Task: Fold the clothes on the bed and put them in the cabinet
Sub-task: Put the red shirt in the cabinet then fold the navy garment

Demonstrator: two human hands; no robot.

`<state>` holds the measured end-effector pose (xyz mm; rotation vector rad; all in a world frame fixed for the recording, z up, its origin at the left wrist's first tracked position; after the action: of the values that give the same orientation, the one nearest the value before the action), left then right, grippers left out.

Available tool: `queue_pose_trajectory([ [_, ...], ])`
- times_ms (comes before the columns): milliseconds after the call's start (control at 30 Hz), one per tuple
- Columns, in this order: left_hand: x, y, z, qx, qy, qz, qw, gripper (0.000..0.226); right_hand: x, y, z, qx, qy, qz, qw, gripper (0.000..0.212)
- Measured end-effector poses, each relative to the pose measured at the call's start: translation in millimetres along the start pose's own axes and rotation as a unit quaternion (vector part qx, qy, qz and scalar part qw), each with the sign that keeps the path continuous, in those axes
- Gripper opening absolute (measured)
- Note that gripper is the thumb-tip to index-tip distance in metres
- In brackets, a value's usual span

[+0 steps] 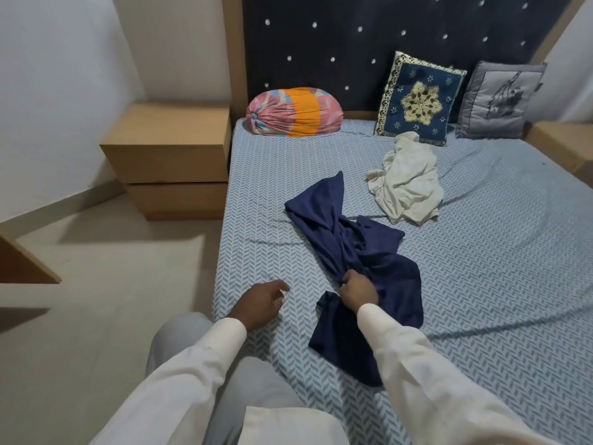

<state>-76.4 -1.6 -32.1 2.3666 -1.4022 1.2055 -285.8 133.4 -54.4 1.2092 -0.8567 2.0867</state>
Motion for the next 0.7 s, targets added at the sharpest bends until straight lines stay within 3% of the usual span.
queue_pose_trajectory([
  [67,3.4,5.3,-21.0,-0.043,-0.001,-0.028,0.999,0.039,10.8,-5.7,11.8,0.073,0.157,0.072,0.982,0.006],
  [133,5.6,11.7,-46.6,-0.106,0.016,-0.064,0.992,0.051,27.1,-23.8,32.6,0.107,0.329,0.147,0.927,0.019],
  [200,5.7,16.0,-66.8,-0.156,0.042,-0.081,0.984,0.063,46.0,-38.7,48.3,0.117,0.424,0.199,0.875,0.02],
  [400,5.5,15.6,-72.5,-0.178,0.069,-0.095,0.977,0.071,70.7,-60.6,53.6,0.089,0.498,0.176,0.844,0.021],
  [467,6.5,11.8,-73.5,-0.182,0.047,-0.103,0.977,0.07,74.4,-73.4,70.4,0.113,0.531,0.188,0.818,0.018],
  [600,7.1,8.1,-78.3,-0.189,0.021,-0.099,0.977,0.044,101.8,-113.5,110.8,0.173,0.554,0.286,0.763,0.015],
  [667,23.3,6.9,-74.7,-0.173,0.052,-0.154,0.971,0.022,128.3,-132.8,125.2,0.227,0.52,0.387,0.726,0.034],
  [700,38.6,6.6,-70.1,-0.145,0.034,-0.189,0.971,0.018,143.7,-138.5,125.9,0.254,0.481,0.417,0.728,0.04],
])
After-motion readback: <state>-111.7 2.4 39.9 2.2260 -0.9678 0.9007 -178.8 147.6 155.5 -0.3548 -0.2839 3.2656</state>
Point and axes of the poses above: each hand's wrist, its own y-axis towards the middle knuckle, its own x-axis out of the back of the hand, z = x × y, the point moved 6 cm from there along y, towards the middle knuckle, and after that the axes turned 6 degrees about x, right-handed, at the moved point
